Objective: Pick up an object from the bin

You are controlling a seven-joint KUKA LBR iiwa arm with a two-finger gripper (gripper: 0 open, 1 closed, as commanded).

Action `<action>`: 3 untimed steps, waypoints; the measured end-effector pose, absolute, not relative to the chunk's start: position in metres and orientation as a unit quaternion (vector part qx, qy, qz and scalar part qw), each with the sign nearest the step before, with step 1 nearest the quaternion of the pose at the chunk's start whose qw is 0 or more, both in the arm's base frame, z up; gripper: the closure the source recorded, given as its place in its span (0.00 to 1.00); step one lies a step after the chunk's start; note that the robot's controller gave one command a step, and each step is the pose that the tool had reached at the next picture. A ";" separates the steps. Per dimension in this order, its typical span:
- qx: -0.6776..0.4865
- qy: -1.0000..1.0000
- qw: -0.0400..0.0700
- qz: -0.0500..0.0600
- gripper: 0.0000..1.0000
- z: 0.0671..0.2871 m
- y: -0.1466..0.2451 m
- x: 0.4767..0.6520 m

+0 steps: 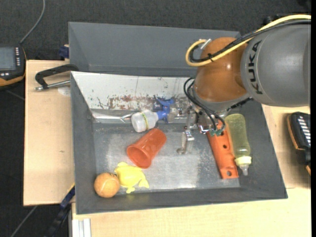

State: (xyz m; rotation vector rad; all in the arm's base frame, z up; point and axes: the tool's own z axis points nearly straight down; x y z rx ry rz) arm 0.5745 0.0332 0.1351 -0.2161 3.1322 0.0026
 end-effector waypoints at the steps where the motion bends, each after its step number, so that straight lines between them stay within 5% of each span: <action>1: -0.227 0.974 0.003 0.001 0.00 0.149 0.076 0.572; 2: -0.310 0.951 0.004 0.001 0.00 0.105 0.099 0.589; 3: -0.401 0.916 0.003 0.002 0.00 0.082 0.097 0.589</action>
Offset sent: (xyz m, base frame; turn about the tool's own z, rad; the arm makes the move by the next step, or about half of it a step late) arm 0.0147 0.0674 -0.0351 -0.4968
